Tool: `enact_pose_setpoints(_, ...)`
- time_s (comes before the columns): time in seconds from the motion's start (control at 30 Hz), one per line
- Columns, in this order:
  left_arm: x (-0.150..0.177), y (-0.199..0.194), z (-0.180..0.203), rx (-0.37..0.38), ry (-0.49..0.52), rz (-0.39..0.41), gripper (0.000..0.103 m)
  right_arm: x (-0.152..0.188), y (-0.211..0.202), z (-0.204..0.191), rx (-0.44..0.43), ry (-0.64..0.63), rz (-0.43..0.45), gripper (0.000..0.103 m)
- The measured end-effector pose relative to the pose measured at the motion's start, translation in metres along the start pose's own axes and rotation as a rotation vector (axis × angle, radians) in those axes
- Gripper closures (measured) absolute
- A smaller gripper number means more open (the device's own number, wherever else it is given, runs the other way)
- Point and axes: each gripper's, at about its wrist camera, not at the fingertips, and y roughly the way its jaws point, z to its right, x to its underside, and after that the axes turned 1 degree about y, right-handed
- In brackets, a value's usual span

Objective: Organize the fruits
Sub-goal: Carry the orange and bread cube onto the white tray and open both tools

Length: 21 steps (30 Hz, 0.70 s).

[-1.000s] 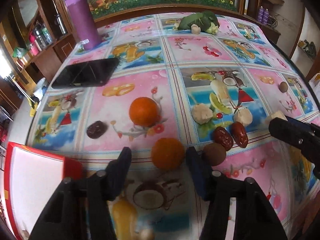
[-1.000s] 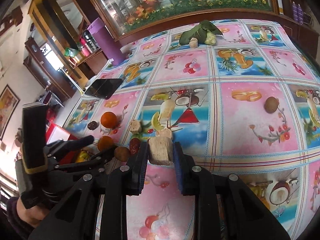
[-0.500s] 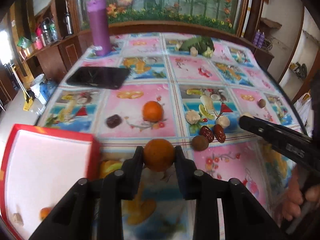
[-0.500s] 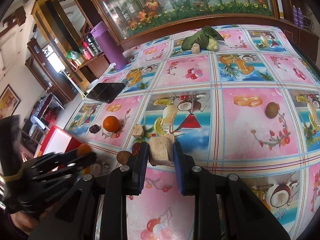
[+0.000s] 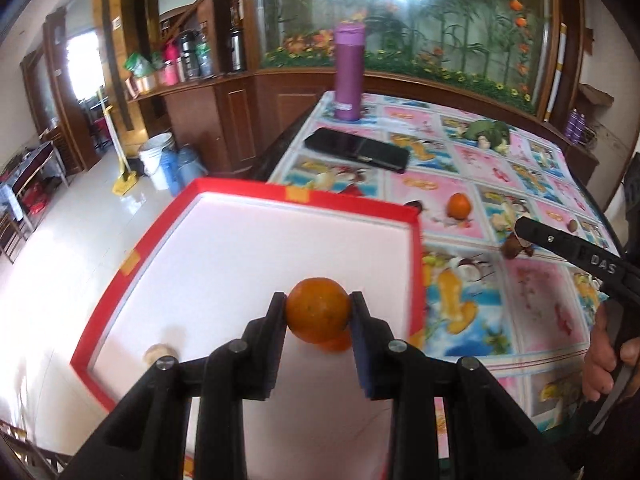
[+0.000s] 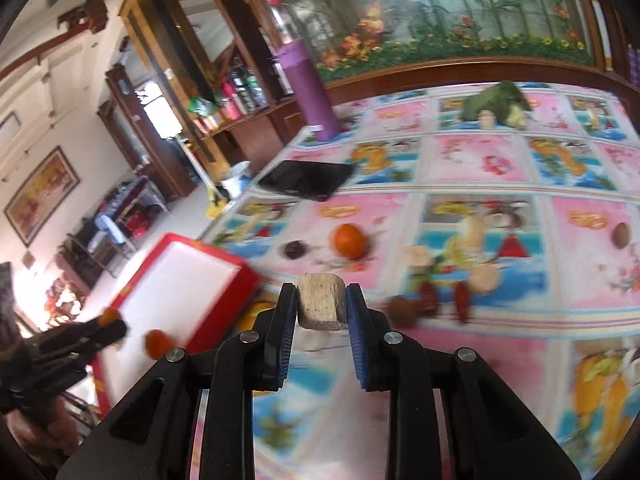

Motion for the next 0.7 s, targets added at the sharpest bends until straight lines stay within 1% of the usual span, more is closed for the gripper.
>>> enact_pose_setpoints(0.1, 0.000, 0.001, -0.019, -0.033, -0.015, 0.001, 0.070, 0.001, 0.024, -0.041, -0.069, -0.051, -0.066, 0.079)
enact_pose_setpoints(0.23, -0.010, 0.008, -0.046, -0.074, -0.014, 0.004, 0.070, -0.009, 0.061, -0.090, -0.054, -0.153, -0.127, 0.079)
enact_pose_setpoints(0.3, -0.016, 0.020, -0.059, -0.095, -0.017, -0.015, 0.070, -0.014, 0.080, -0.104, -0.054, -0.161, -0.159, 0.079)
enact_pose_setpoints(0.47, -0.022, 0.055, -0.090, -0.111, -0.048, -0.107, 0.070, -0.015, 0.126, -0.126, -0.005, -0.176, -0.258, 0.079)
enact_pose_setpoints(0.53, -0.020, 0.063, -0.099, -0.103, -0.059, -0.138, 0.070, -0.014, 0.136, -0.130, 0.000, -0.174, -0.287, 0.079)
enact_pose_setpoints(0.6, -0.019, 0.070, -0.105, -0.105, -0.064, -0.164, 0.070, -0.012, 0.144, -0.133, 0.023, -0.184, -0.314, 0.079)
enact_pose_setpoints(0.7, -0.017, 0.075, -0.112, -0.088, -0.076, -0.187, 0.070, -0.010, 0.147, -0.137, 0.039, -0.187, -0.331, 0.079)
